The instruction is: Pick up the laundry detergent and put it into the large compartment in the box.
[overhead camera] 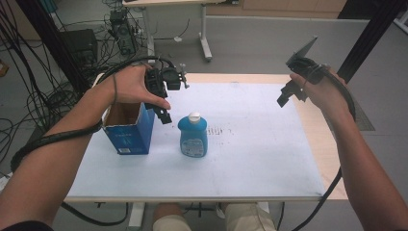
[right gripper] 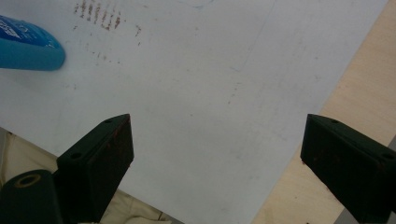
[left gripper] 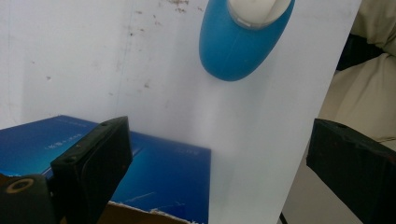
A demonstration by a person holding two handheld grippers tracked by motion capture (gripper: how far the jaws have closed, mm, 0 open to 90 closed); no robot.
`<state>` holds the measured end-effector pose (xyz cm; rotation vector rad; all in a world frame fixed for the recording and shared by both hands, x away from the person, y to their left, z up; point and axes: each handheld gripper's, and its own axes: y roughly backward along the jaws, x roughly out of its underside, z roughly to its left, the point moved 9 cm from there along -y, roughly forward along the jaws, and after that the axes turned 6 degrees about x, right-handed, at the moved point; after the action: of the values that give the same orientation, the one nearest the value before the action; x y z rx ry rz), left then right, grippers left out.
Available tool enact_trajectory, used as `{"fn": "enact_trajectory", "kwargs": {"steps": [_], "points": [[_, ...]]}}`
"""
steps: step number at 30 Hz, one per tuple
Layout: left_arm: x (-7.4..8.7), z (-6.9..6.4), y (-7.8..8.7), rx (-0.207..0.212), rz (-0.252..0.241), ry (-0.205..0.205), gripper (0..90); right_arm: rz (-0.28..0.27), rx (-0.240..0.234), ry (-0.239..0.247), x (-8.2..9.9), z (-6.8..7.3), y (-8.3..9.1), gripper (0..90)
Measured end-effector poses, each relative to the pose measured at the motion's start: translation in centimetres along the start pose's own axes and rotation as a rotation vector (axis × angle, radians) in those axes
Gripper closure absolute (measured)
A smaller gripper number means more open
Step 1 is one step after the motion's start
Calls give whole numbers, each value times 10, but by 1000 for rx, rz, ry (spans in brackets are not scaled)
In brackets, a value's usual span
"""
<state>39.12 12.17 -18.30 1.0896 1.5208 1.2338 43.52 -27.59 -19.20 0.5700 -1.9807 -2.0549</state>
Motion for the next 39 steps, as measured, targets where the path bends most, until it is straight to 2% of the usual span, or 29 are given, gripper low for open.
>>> {"fn": "enact_trajectory", "kwargs": {"steps": [19, 39], "points": [[2, -1, 2, 7, -1, 3, 72, -15, 6, 7, 3, 2, 4, 93], [-36, -4, 0, 32, -12, -61, 64, -18, 1, -6, 11, -2, 4, 92]]}}
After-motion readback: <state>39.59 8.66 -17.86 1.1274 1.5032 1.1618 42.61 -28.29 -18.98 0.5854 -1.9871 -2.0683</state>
